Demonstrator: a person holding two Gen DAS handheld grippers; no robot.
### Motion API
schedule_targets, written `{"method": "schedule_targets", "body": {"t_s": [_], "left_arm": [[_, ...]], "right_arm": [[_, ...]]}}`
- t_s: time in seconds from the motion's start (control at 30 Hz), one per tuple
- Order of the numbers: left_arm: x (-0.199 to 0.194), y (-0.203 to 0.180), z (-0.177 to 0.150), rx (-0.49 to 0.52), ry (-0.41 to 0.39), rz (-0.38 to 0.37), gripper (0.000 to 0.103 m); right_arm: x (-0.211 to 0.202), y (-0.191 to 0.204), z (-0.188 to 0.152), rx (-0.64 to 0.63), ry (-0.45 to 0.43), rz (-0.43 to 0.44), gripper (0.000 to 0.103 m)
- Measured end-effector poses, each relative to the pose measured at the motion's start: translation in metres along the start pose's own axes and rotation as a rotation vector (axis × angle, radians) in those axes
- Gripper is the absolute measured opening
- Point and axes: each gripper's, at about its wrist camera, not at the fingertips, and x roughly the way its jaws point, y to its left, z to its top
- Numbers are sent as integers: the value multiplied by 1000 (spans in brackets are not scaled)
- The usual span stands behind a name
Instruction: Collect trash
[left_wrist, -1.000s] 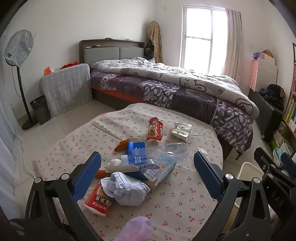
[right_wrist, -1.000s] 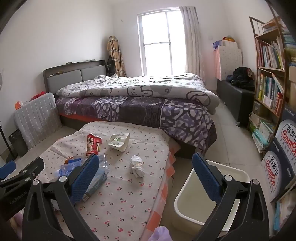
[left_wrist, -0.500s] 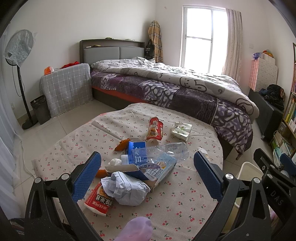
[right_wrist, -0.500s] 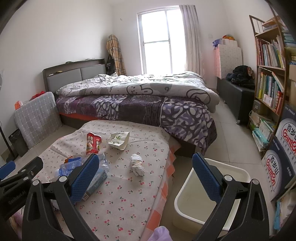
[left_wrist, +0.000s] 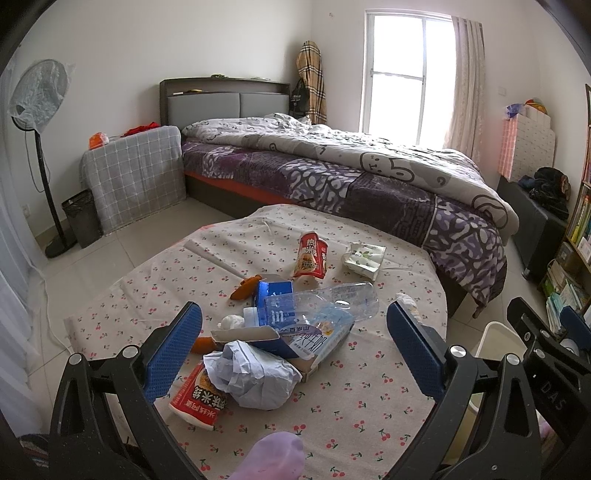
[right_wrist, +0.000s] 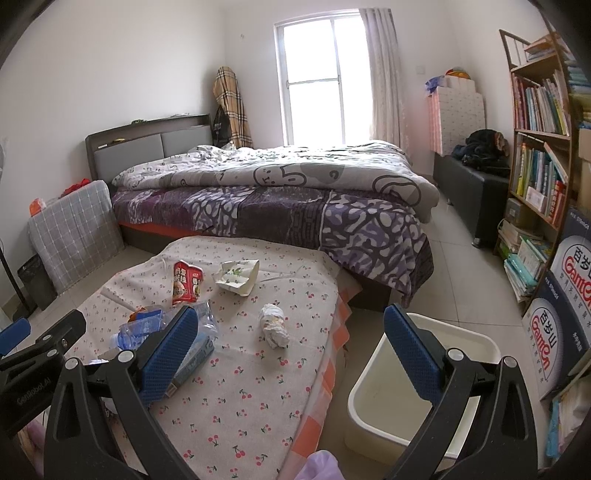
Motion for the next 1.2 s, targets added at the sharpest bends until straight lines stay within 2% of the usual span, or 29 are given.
{"method": "schedule_targets", "body": {"t_s": [1.2], "left_arm": [[1, 4, -5, 3, 7, 4, 96]], "right_arm": [[2, 1, -5, -4, 12, -1, 98]]}}
